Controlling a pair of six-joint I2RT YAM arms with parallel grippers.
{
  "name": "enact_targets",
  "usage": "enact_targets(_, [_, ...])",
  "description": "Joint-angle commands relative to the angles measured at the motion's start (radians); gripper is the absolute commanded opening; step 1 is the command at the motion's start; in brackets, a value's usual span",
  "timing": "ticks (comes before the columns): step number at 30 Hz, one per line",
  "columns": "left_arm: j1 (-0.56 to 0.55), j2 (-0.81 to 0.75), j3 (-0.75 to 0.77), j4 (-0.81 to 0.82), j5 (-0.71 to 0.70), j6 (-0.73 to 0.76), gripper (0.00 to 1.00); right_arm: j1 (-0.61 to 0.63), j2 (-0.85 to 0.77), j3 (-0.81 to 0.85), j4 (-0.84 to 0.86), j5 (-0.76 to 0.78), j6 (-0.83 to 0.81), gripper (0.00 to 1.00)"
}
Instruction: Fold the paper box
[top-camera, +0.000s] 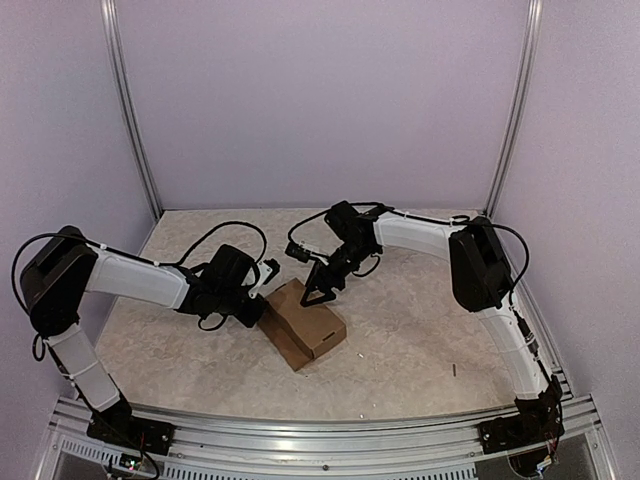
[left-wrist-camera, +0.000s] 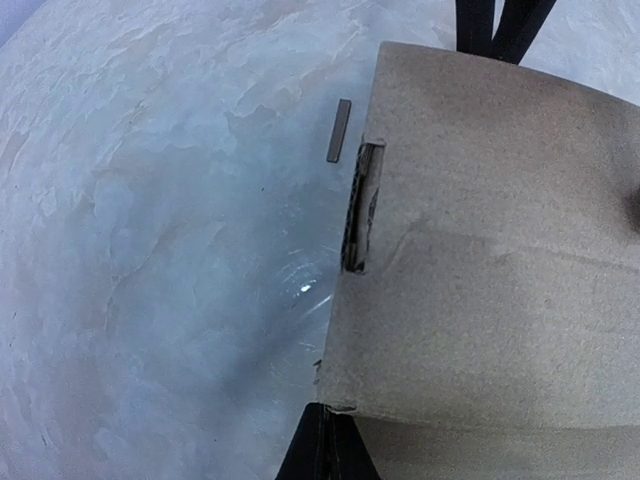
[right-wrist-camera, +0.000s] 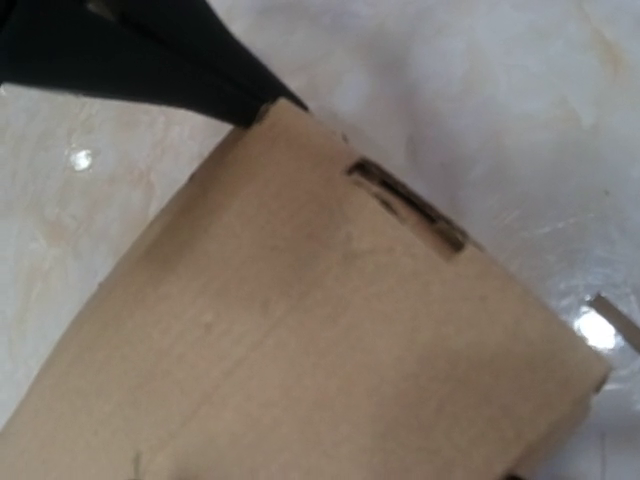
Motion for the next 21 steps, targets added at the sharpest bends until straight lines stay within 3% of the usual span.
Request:
enact_targets(1, [0.004,0.017,0.012,0.107,-0.012,-0.023,0.07,0.016,0.013,-0.027,-0.054,-0.094,-0.001,0.73])
enact_targets(16, [-0.019,-0.161,-0.008,0.038,-0.071,-0.034,0.31,-0.049,-0.113,-0.136,-0.035,-0.111,0.002,0.75])
enact_targets(21, [-0.223,-0.288,-0.104,0.077,-0.080,0.013,0.33,-0.050,-0.169,-0.196,-0.052,-0.093,-0.023,0.75])
